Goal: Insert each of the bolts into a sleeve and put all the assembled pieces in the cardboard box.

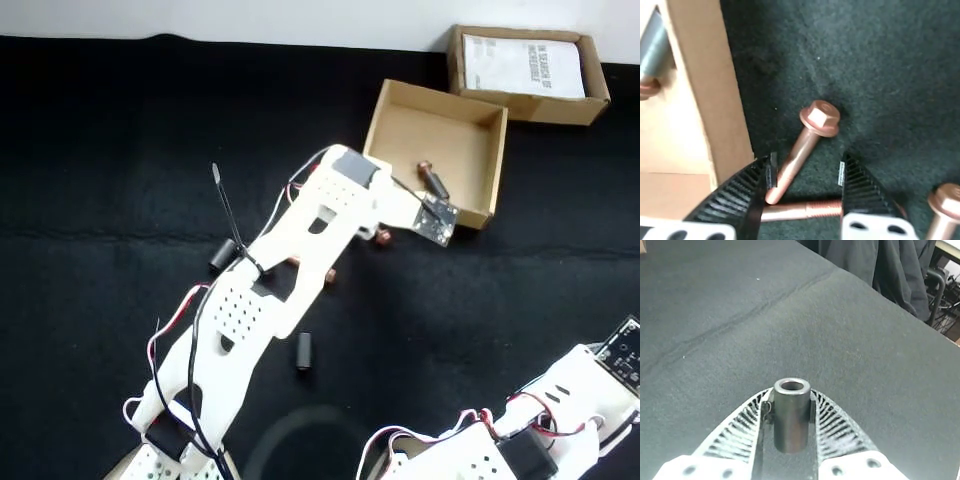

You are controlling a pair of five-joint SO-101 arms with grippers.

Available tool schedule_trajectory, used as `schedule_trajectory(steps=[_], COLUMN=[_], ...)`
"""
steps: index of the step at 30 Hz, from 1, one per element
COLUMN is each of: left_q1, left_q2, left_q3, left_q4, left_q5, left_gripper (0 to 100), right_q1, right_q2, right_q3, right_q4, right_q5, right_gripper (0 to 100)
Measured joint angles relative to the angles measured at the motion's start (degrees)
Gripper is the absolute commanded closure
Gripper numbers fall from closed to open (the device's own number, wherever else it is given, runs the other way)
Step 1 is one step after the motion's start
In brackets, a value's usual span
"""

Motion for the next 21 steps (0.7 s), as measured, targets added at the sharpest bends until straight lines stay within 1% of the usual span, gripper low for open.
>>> schedule_trajectory(steps=[11,13,15,16,17,19,21], left_q1=[1.93,2.55,3.25,3.6,3.96,4.13,4.31], left_q2=[0.35,0.35,0.97,1.58,2.29,3.69,4.75], left_q3=[0.0,0.0,0.0,0.0,0.0,-0.18,-0.97], left_q4=[-2.02,-2.11,-2.11,-2.02,-2.02,-2.02,-2.02], left_q5=[0.0,0.0,0.0,0.0,0.0,0.0,0.0], left_gripper=[81,87,99,99,97,100,99], right_q1=[0.97,0.97,0.97,0.97,0.97,0.97,1.41], right_q2=[0.0,0.0,0.0,0.0,0.0,0.0,0.0], right_q3=[1.58,1.76,1.76,1.76,1.76,1.76,1.76], right_q4=[0.0,0.0,0.0,0.0,0.0,0.0,0.0], right_q5=[2.29,2.37,2.37,2.37,2.37,2.37,2.37], right_gripper=[98.6,98.6,98.6,98.6,98.6,98.6,98.6])
